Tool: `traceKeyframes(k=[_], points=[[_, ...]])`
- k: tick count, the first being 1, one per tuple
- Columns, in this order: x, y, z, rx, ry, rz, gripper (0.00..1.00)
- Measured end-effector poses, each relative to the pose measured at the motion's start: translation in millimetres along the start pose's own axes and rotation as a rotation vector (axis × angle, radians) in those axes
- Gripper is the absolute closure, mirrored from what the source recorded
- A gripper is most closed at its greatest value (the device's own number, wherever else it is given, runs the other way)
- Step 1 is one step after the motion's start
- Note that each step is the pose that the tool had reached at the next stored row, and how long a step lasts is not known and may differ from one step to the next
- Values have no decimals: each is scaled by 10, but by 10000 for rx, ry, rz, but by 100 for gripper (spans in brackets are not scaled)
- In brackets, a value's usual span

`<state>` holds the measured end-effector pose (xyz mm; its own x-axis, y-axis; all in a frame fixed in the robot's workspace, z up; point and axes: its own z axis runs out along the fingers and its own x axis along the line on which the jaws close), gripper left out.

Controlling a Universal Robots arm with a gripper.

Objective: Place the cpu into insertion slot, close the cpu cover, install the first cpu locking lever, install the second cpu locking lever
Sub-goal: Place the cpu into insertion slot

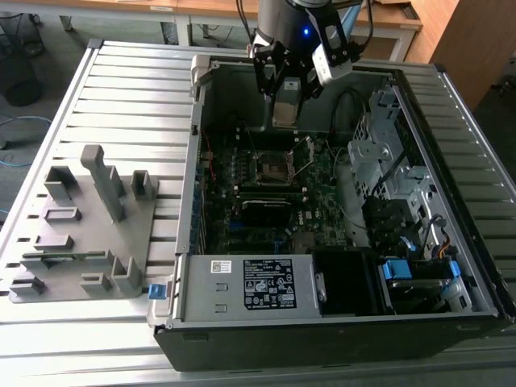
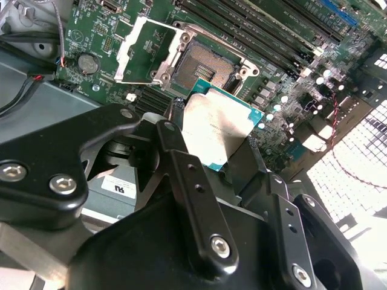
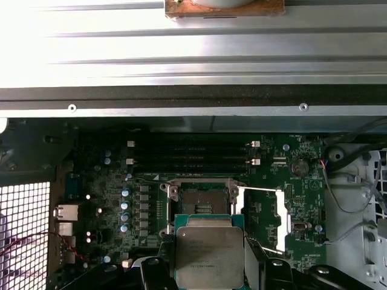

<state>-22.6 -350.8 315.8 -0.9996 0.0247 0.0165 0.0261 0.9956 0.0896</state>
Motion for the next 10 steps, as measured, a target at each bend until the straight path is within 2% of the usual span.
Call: traceKeyframes(k=[10], points=[[-1,-12,135,3,1,0,46]])
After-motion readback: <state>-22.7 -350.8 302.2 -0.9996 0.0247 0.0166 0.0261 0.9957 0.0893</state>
